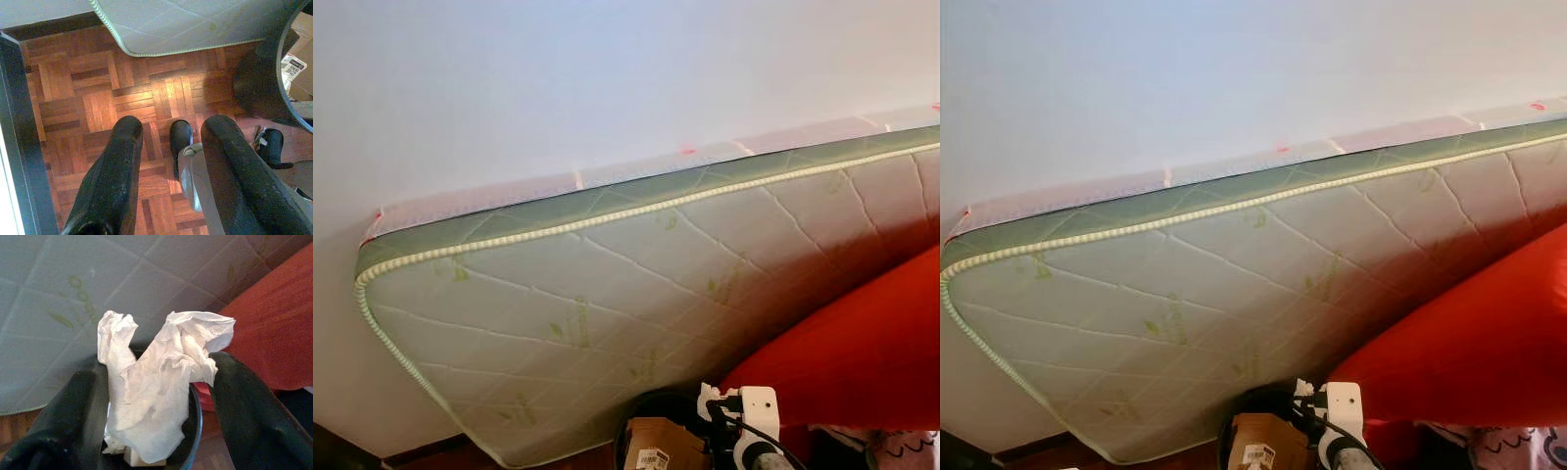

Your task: Clean up the room

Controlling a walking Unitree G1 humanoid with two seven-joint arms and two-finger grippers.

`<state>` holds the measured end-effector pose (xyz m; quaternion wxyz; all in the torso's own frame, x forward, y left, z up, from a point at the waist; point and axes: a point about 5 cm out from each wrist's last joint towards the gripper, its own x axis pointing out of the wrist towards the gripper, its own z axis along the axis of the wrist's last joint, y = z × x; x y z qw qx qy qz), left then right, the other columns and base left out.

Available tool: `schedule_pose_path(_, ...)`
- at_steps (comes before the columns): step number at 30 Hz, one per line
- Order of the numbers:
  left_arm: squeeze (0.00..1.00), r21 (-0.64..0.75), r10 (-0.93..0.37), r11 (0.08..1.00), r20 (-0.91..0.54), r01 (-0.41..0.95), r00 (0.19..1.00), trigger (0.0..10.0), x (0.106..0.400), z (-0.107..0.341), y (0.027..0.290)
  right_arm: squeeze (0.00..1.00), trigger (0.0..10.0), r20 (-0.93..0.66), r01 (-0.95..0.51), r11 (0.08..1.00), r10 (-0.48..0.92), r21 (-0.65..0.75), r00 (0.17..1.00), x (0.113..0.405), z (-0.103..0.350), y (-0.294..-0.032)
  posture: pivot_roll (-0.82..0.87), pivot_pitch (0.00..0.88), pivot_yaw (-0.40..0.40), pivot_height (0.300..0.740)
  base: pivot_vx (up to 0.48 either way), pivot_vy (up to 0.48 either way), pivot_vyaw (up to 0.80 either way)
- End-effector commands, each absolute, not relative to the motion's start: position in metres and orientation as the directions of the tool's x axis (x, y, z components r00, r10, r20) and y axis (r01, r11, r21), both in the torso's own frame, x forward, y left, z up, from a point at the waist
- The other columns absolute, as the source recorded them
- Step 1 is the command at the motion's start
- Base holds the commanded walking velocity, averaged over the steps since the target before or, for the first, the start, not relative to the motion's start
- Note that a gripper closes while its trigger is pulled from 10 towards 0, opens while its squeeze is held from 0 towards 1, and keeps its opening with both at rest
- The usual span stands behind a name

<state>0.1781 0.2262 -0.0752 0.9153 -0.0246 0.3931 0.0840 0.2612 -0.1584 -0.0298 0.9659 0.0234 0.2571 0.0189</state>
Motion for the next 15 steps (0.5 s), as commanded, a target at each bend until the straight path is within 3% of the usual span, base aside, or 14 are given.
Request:
schedule_pose_path(1,0.0,0.024,0.134,0.984,-0.752,-0.177,0.645,10.0,0.169,-0.08,0.225,1.0,10.0,-0.542,-0.026,0.999,0.046,0.044,0.839,0.253,-0.038,-0.159,0.05,0.138,-0.02,0.74,0.0,0.0,0.0)
schedule_pose_path(10,0.0,0.024,0.137,0.983,-0.751,-0.181,0.646,10.0,0.17,-0.08,0.225,1.0,10.0,-0.591,-0.048,0.997,0.075,0.06,0.803,0.24,-0.047,-0.165,0.06,0.148,-0.022,0.74,0.0,0.0,0.0)
schedule_pose_path(15,0.0,0.028,0.141,0.983,-0.749,-0.182,0.647,10.0,0.17,-0.08,0.226,1.0,10.0,-0.63,-0.021,0.999,0.04,0.037,0.776,0.222,-0.056,-0.189,0.06,0.154,-0.022,0.74,0.0,0.0,0.0)
